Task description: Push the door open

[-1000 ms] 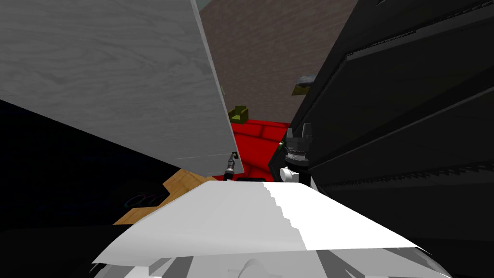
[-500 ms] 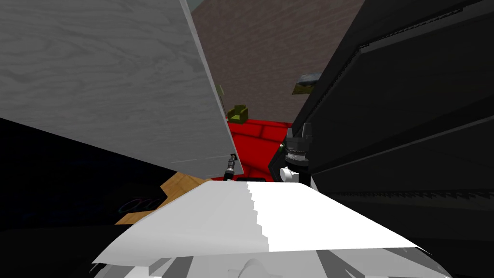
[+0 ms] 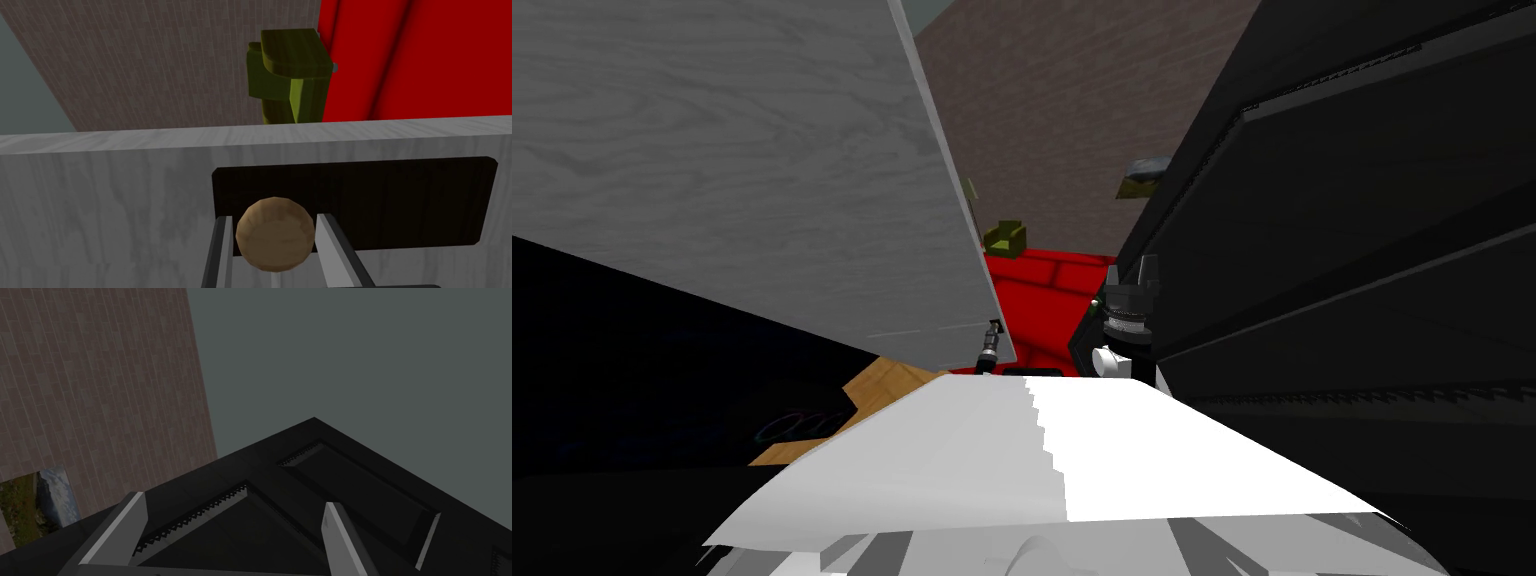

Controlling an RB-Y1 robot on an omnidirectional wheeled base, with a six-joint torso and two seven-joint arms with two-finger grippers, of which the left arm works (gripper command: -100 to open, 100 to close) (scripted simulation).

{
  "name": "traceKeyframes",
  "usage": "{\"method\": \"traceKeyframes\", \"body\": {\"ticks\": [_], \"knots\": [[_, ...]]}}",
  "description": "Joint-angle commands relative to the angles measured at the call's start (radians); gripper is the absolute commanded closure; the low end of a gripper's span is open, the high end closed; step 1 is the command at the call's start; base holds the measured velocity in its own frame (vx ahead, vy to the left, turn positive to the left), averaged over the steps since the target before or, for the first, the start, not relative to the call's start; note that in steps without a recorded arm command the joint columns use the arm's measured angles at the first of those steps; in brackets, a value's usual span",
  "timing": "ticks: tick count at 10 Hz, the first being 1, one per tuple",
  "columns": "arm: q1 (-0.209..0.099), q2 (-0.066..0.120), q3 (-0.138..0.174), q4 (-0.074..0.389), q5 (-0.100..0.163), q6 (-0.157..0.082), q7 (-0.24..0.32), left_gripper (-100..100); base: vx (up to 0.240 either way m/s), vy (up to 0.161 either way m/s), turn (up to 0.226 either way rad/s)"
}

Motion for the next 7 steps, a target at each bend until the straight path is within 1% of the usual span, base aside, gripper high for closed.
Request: {"method": "traceKeyframes", "body": {"ticks": [1, 3, 5, 6, 7], "knots": [[-0.005, 0.012, 0.02, -0.005, 0.007, 0.0, -0.008, 100, 0.184, -0.004, 0.067], [-0.009, 0.022, 0.039, -0.004, 0.014, 0.001, -0.015, 100, 0.22, 0.022, 0.068], [-0.012, 0.029, 0.057, -0.002, 0.022, 0.003, -0.022, 100, 0.21, -0.004, 0.061], [-0.013, 0.03, 0.062, -0.002, 0.024, 0.003, -0.024, 100, 0.148, -0.001, 0.091], [-0.016, 0.034, 0.077, -0.001, 0.03, 0.004, -0.03, 100, 0.164, 0.023, 0.16]]}}
